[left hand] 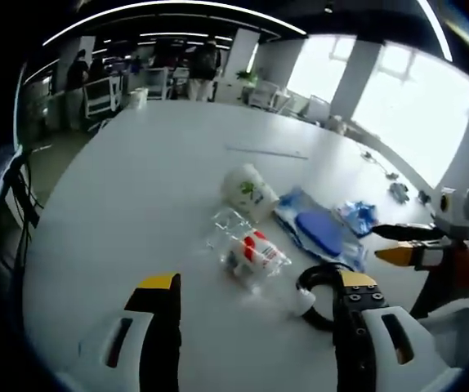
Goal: Arrange the tabletop items into an orderly group along one side of the table until the central work area is clear of visible clutter.
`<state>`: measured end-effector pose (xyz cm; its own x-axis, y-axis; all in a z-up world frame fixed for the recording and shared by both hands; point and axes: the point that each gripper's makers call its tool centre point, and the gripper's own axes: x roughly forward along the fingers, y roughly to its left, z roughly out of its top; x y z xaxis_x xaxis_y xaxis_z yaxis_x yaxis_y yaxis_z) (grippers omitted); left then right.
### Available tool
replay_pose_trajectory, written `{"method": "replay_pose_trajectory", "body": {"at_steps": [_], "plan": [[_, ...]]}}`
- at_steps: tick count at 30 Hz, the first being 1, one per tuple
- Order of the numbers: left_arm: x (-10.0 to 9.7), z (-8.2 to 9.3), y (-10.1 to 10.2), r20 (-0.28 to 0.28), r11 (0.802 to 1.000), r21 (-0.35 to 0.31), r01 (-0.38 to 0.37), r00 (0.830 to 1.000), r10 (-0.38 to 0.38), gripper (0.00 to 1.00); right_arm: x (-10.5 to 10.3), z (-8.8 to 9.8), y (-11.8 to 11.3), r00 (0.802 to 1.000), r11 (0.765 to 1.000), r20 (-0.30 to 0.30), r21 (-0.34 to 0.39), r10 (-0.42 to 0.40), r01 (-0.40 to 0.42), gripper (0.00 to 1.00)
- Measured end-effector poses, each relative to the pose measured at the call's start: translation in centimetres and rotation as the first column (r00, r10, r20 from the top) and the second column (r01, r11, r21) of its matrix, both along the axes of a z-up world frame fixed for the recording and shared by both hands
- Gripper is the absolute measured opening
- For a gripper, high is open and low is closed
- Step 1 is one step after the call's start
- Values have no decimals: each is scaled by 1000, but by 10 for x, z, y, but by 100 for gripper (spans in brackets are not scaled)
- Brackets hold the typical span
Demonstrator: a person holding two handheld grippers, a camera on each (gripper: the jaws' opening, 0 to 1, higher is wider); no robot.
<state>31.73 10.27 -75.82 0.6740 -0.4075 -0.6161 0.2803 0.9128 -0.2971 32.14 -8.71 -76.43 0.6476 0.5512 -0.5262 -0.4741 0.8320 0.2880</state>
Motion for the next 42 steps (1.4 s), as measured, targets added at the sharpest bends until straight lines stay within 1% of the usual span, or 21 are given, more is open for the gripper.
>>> {"method": "replay_pose_trajectory", "body": {"at_steps": [13,22,25,29,32,33,38,42], "plan": [[0,-5,19,-9,999,-3,-36,999,36,72,1,-5,42,996,996,-13,13,86,-86,62],[-1,-10,22,-18,999,-6,-46,999,45,72,5,-5,48,995,995,-17,14,101,-101,62],[-2,-11,22,-21,999,-8,-46,999,46,72,4,-6,53,993,993,-22,21,113,-113,61],[-2,-12,25,-25,999,-13,-51,998,50,71,-2,-6,70,986,986,-36,33,163,-162,57],[-4,-12,26,-24,998,-21,-51,998,51,70,-4,-6,82,981,981,-31,35,190,-189,57],[-4,-12,26,-24,998,-17,-52,998,52,71,-5,-7,89,978,978,-37,34,205,-204,57],[-7,-13,32,-26,998,-13,-63,998,63,71,-6,-11,104,971,972,-54,36,232,-231,57],[-8,-14,36,-28,997,-13,-74,997,74,71,-8,-19,114,965,969,-85,27,246,-245,57]]}}
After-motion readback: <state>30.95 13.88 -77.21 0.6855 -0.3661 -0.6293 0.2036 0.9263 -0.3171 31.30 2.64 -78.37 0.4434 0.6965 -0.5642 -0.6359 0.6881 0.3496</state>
